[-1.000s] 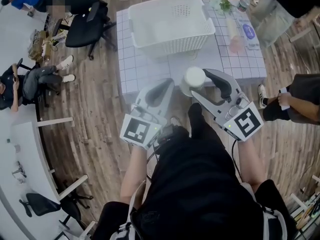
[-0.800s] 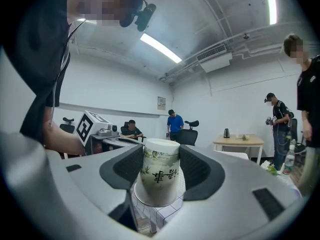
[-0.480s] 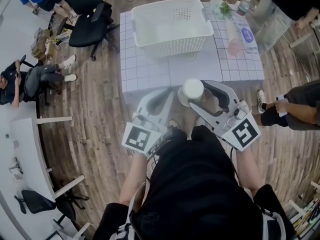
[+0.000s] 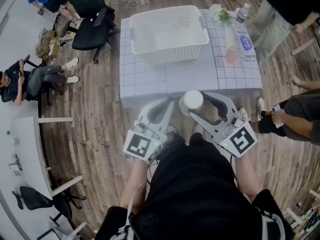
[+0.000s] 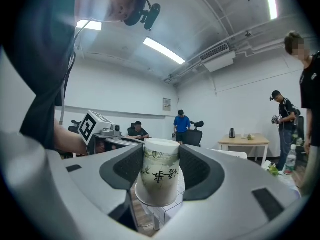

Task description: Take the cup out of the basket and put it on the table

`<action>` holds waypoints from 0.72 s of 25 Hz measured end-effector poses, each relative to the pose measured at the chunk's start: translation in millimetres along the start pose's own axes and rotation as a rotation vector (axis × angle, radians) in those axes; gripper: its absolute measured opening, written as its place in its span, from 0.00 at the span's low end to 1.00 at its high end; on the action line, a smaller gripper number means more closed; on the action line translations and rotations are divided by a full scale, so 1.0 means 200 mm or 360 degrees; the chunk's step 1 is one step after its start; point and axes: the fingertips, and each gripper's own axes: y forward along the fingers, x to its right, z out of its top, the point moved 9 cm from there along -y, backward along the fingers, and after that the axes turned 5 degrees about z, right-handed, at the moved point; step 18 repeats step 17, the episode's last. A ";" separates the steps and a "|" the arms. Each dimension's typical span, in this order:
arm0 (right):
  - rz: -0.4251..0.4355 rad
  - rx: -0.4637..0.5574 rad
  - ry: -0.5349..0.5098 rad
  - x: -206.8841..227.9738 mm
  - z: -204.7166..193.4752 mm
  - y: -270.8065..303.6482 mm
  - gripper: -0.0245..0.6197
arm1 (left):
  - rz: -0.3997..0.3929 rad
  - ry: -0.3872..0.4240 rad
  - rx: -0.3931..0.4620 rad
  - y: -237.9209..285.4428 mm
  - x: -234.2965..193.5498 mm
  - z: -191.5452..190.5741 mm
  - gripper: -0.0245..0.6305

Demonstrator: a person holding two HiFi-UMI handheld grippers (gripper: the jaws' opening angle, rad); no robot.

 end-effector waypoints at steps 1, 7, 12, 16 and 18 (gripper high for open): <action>0.0000 0.0000 0.0002 0.01 0.00 0.00 0.41 | 0.0003 0.0005 -0.0001 0.01 0.00 0.00 0.05; 0.0003 0.0010 -0.0013 0.06 0.00 -0.01 0.41 | 0.0003 0.0012 -0.0021 0.07 0.02 0.02 0.05; 0.0001 0.0014 -0.0015 0.08 0.00 -0.03 0.41 | 0.0001 0.0016 -0.0009 0.09 0.04 0.03 0.05; -0.0004 0.0023 -0.0009 0.09 -0.01 -0.04 0.41 | -0.0006 0.0028 -0.0004 0.11 0.05 0.03 0.05; -0.0006 0.0027 -0.0009 0.09 -0.01 -0.05 0.41 | -0.0007 0.0030 -0.0005 0.11 0.06 0.03 0.05</action>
